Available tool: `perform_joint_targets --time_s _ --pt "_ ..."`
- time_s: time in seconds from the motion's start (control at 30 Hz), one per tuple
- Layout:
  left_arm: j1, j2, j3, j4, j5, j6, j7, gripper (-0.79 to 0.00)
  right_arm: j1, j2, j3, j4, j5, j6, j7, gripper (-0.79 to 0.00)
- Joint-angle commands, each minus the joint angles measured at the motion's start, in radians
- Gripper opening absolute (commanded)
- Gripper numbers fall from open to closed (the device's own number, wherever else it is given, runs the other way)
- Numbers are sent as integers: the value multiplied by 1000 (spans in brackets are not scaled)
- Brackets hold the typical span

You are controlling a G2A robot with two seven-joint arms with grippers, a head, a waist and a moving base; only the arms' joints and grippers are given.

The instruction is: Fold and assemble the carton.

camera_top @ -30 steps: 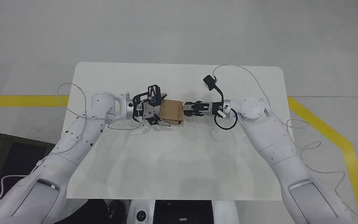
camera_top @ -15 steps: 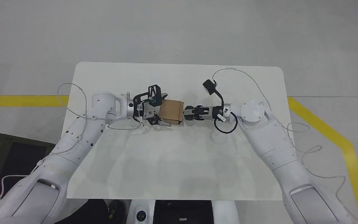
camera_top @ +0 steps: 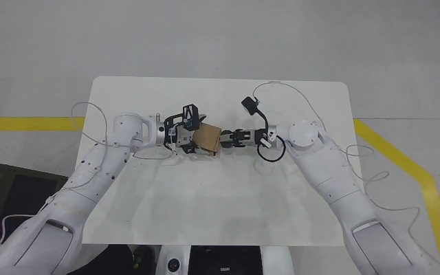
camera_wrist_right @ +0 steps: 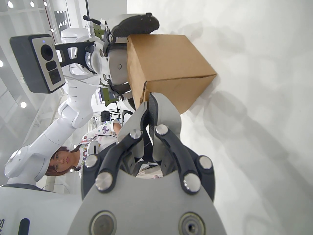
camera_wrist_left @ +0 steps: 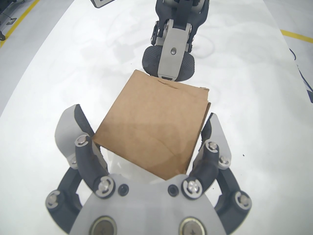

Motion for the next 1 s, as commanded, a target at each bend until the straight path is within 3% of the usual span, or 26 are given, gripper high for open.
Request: perform_joint_targets --time_s 0.0,0.3,0.67,0.8,0.97 --pt "0 0 -1 2 0 0 -1 0 8 -3 -6 9 2 -5 1 -785" --pt "1 -1 1 -1 1 0 -1 0 21 -9 -11 34 11 -22 7 -785" --pt "-7 4 -19 13 -36 0 -1 0 -39 25 69 -36 -1 -71 5 -785" --pt "0 23 -29 1 -78 0 1 0 -66 39 111 -58 -8 -134 -23 -785" --pt "9 69 -37 -40 -174 0 -3 0 -109 59 171 -101 -17 -215 -66 -767"
